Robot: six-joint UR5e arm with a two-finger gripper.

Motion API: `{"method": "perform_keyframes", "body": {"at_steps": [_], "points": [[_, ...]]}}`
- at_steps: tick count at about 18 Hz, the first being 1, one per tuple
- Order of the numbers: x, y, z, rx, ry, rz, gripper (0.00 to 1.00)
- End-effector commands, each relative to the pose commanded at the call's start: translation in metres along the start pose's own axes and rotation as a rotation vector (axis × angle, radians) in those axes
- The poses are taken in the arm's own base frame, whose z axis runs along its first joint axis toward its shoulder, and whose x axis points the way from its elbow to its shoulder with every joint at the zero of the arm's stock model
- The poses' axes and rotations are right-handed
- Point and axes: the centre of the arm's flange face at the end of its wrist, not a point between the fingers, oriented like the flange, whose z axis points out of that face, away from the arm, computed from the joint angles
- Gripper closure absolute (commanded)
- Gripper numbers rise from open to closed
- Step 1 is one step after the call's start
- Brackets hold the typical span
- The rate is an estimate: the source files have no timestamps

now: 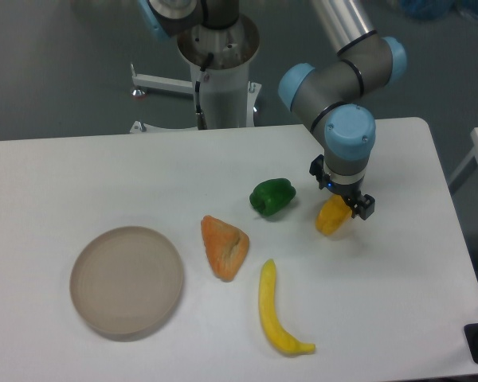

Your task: Pick up the yellow pepper from the table

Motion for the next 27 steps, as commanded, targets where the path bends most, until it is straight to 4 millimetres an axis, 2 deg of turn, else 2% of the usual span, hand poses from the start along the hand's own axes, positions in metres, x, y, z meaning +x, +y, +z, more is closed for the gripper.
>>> {"method": "perform_keyframes", "body": {"at_steps": [5, 6, 8, 9, 10, 12, 13, 17, 21, 23, 27], "points": [[0.001, -0.001, 0.005, 0.003, 0.010, -0.012, 0.00], [0.001, -0.001, 0.006, 0.003, 0.011, -0.012, 0.04], [-0.001, 0.000, 0.005, 0.003, 0.009, -0.016, 0.33], [-0.002, 0.000, 0.004, 0.004, 0.006, -0.016, 0.44], [-0.004, -0.001, 0.002, 0.006, 0.001, -0.018, 0.50], [-0.005, -0.001, 0.001, 0.006, 0.000, -0.020, 0.53], [-0.005, -0.001, 0.000, 0.007, -0.002, -0.020, 0.58], [-0.012, -0.001, -0.011, 0.018, -0.023, -0.024, 0.64], [-0.022, -0.007, -0.038, 0.104, -0.055, -0.054, 0.66], [-0.027, -0.017, -0.054, 0.134, -0.080, -0.069, 0.66], [-0.025, -0.061, -0.081, 0.202, -0.117, -0.038, 0.65]]}}
